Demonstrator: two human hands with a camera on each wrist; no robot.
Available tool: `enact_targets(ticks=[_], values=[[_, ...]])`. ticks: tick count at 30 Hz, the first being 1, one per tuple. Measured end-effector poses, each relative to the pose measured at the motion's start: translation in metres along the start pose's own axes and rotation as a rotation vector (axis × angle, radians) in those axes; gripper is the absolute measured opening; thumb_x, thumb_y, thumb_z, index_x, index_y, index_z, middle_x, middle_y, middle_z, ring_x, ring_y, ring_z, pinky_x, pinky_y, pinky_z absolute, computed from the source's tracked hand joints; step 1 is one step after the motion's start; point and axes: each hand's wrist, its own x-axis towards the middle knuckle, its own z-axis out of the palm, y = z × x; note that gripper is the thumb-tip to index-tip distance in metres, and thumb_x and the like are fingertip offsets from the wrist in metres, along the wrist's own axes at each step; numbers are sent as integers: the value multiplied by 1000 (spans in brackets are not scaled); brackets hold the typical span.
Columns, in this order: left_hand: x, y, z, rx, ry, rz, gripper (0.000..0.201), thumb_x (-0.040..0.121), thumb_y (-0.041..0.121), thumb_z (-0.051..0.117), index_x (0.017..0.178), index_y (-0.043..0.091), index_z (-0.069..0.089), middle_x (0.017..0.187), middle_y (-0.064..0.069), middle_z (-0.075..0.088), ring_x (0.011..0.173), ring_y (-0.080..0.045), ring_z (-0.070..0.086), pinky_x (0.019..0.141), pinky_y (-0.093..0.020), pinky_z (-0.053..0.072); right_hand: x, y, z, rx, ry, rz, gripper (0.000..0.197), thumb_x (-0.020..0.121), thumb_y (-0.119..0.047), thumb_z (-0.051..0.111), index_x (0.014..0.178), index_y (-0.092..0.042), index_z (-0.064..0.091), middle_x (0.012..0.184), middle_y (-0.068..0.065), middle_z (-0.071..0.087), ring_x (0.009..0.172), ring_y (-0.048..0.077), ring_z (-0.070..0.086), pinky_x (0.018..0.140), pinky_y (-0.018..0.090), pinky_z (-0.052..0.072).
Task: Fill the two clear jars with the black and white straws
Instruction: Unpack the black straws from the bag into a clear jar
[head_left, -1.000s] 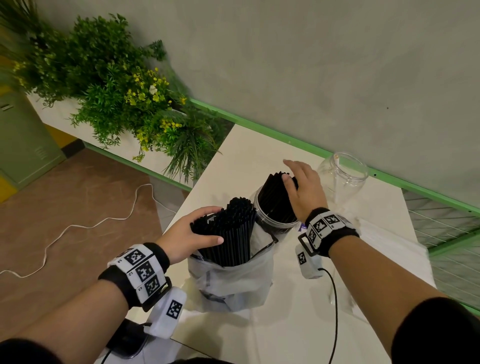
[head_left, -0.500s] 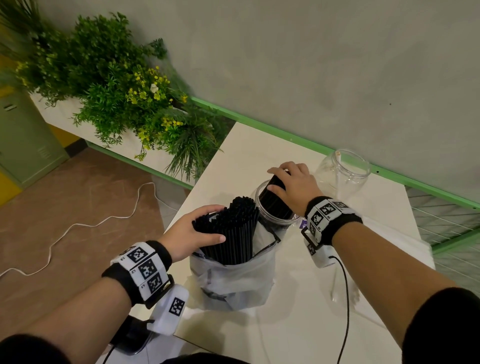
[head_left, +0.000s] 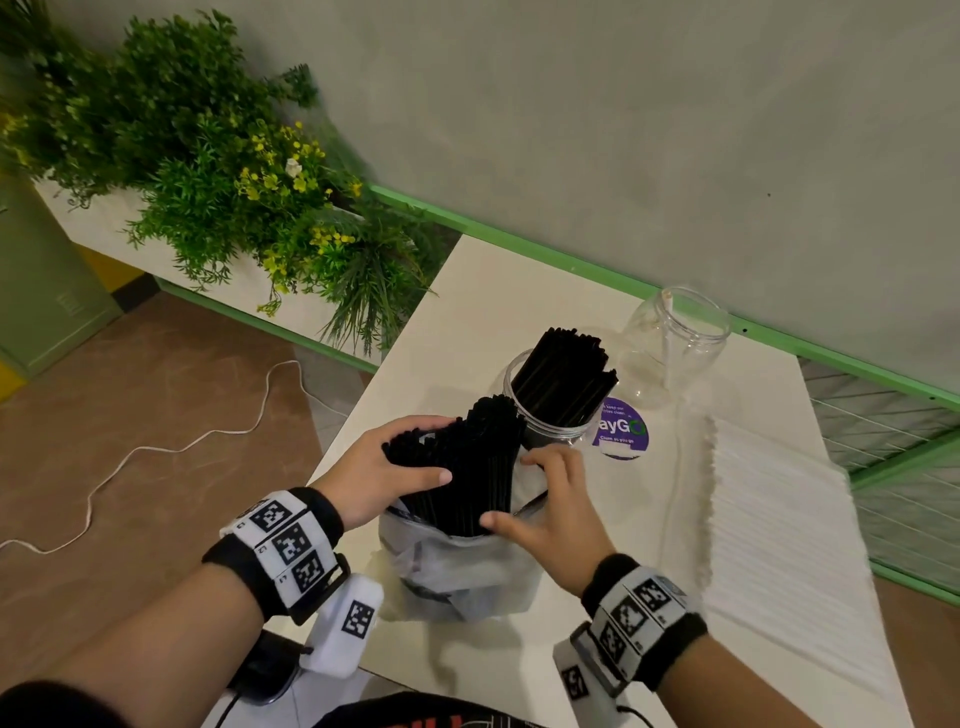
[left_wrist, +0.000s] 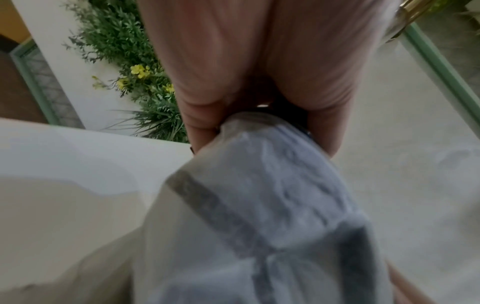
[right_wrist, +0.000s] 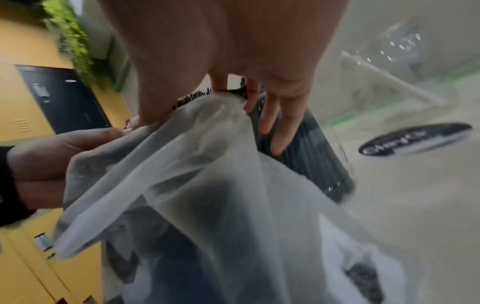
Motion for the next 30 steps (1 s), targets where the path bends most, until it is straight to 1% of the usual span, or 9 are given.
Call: enact_targets(ticks=[3,5,8,12,16,18,22,25,30], values=[[-5,3,12,-67,-38,-14,50,73,5,79,114,29,65,119,8,66,113,-5,59,101,-29,46,4,-10,9,232,-136,133,96,57,-50,85,132,-26,29,132,-8,41,125,0,40,98,7,36],[-9,6,19,-129,-72,2,51,74,-3,74,117,22,63,118,3,66,111,-7,60,93,-20,49,8,-17,13,306,-114,101,100,57,-34,90,133,-31,26,133,-10,45,126,1,43,103,15,39],[-12,13,21,-169,-40,93,57,72,-4,76,123,17,58,123,0,62,117,-9,57,95,-18,45,11,-34,8,292,-11,-1,103,56,-34,90,138,-32,28,136,-6,47,128,6,44,108,26,38],[-8,17,14,-255,-5,144,80,63,7,84,134,17,49,129,1,58,120,-8,55,95,-20,46,15,-48,-6,147,78,-181,90,64,-28,88,139,-24,38,127,-4,47,121,-5,42,103,10,32],[-10,4,12,-168,-49,66,83,59,8,87,130,27,48,126,6,59,117,-3,55,93,-16,45,16,-36,2,-15,-55,-106,92,62,-34,88,139,-20,41,121,-4,41,112,2,40,97,-2,23],[-13,0,12,-156,-29,41,76,63,-1,82,124,32,50,122,9,60,110,2,57,86,-11,45,13,-26,5,-76,-82,-68,93,61,-39,88,140,-21,41,119,-5,38,112,4,39,99,3,27],[-15,-3,15,-168,-37,26,73,66,-6,78,123,30,51,121,7,61,109,3,58,84,-11,45,8,-22,1,-364,20,-123,90,56,-54,84,133,-22,49,125,2,41,114,19,39,98,34,38],[-16,-2,15,-169,-50,29,72,67,-9,77,125,27,51,122,6,61,108,3,59,84,-10,45,5,-32,-2,-558,116,-221,87,54,-54,83,129,-21,52,128,4,44,113,24,40,90,37,37],[-15,1,17,-158,-65,24,75,67,-9,77,131,18,49,117,8,61,102,8,59,81,-7,44,16,-28,1,-357,-9,-200,98,57,-54,81,137,-11,46,117,6,52,106,24,44,96,34,40]])
